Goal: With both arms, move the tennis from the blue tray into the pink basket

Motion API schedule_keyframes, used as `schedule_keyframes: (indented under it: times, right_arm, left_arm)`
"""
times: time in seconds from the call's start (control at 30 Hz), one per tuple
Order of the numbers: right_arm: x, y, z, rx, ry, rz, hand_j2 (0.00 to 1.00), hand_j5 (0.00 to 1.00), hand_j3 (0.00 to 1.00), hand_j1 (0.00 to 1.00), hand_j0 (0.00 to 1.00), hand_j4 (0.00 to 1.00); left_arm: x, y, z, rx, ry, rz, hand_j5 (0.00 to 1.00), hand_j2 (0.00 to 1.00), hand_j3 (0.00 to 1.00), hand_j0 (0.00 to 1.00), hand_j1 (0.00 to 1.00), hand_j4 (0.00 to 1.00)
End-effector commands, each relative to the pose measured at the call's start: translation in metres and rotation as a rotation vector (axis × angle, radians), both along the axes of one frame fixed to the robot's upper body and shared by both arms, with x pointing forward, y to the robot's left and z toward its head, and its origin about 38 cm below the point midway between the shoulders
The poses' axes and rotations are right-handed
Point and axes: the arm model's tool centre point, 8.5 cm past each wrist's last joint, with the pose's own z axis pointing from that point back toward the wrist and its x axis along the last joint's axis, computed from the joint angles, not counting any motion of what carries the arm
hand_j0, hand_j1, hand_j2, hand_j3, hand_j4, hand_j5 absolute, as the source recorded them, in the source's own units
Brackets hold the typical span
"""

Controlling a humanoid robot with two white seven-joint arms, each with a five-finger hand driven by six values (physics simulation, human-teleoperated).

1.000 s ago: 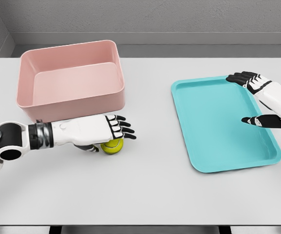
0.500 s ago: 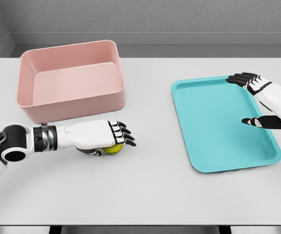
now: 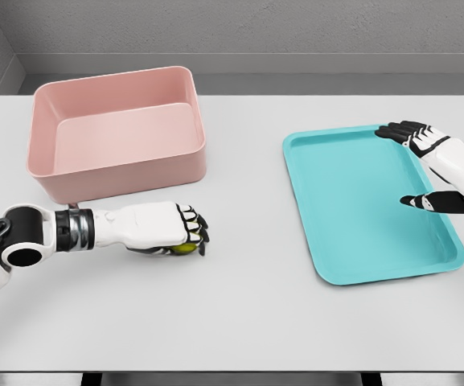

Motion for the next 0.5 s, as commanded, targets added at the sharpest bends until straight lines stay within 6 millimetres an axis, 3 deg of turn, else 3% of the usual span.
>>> schedule_keyframes:
  times: [0.0, 0.2, 0.47]
  right_arm:
    - [0.0, -0.001, 0.0, 0.008, 0.002, -0.001, 1.0, 1.0, 1.0, 1.0, 1.0, 1.0]
    - [0.0, 0.0, 0.001, 0.008, 0.001, 0.0, 1.0, 1.0, 1.0, 1.0, 1.0, 1.0]
    - [0.0, -0.001, 0.0, 0.008, 0.002, -0.001, 1.0, 1.0, 1.0, 1.0, 1.0, 1.0]
  left_arm:
    - [0.0, 0.0, 0.0, 0.001, 0.003, 0.0, 0.57, 0.57, 0.57, 0.57, 0.57, 0.57]
    - [0.002, -0.003, 0.007, -0.007, -0.012, -0.009, 0.57, 0.57, 0.57, 0.57, 0.57, 0.57]
    - [0.006, 0.003, 0.035, -0.029, -0.049, -0.018, 0.59, 0.59, 0.59, 0.59, 0.59, 0.59]
